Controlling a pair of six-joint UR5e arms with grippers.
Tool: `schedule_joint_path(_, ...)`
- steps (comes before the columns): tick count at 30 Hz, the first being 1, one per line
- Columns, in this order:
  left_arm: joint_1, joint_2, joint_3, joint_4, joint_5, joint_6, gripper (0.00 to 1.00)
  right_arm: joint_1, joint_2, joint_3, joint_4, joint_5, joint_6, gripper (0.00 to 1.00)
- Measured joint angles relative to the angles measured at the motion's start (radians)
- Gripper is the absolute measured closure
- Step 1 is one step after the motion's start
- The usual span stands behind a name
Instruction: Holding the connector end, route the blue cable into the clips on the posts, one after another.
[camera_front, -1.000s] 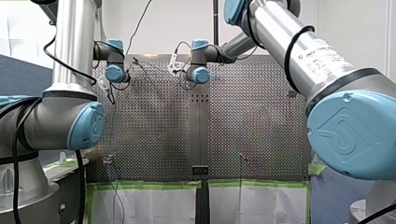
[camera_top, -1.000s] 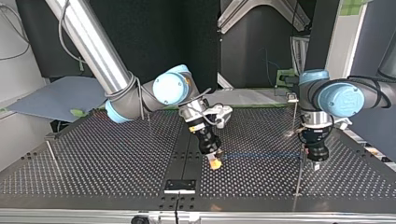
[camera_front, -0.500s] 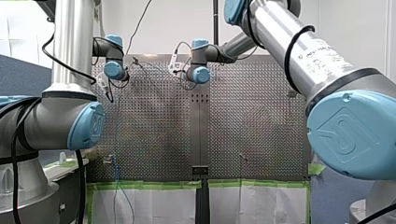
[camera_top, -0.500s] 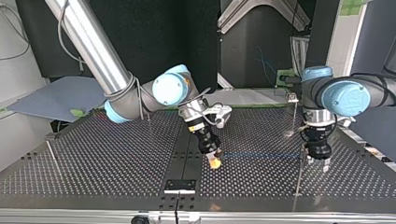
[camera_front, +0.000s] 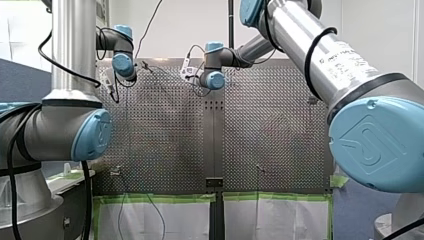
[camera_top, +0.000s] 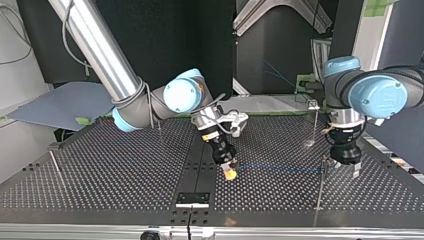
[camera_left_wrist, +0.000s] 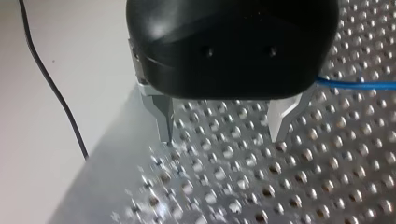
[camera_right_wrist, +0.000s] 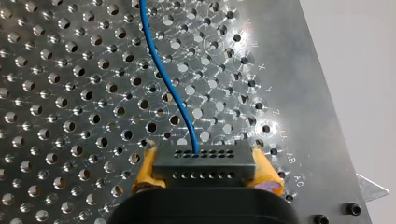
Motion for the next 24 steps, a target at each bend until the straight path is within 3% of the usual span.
schedule_joint_path(13, -0.04, 0.028, -0.031, -0.111, -0.011, 0.006, 0.0, -0.002, 0.0, 0.0, 0.007, 0.001, 0.0, 1.0)
schedule_joint_path(24, -0.073, 0.115, -0.102, -0.222, -0.018, -0.021, 0.0, -0.004, 0.001, 0.0, 0.008, 0.0, 0.0, 1.0)
